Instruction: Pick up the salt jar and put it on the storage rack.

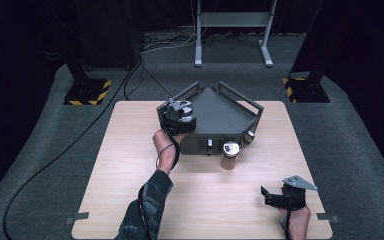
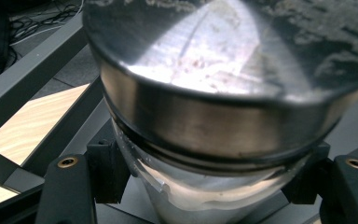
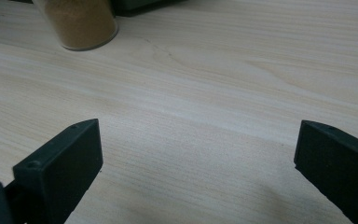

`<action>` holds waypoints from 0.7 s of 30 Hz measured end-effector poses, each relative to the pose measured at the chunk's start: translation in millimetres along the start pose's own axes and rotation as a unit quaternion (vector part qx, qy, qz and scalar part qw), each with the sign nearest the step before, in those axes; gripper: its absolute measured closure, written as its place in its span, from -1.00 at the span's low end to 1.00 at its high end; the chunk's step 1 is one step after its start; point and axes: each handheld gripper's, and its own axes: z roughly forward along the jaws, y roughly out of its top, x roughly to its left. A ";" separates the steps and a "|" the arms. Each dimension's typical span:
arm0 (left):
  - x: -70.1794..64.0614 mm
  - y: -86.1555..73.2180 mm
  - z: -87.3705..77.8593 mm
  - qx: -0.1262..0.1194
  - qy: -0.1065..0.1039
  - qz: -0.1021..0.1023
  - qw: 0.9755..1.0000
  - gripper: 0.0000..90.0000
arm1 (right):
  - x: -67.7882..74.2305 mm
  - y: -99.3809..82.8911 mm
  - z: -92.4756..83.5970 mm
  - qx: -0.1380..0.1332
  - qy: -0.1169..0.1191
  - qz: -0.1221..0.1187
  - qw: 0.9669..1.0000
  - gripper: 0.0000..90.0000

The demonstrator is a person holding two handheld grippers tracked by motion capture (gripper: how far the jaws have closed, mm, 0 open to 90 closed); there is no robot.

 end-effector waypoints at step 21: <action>-1.7 -0.4 1.9 0.004 0.007 0.000 1.000 -0.46 | -0.2 -0.8 -0.4 -0.002 0.000 0.002 1.000 -1.00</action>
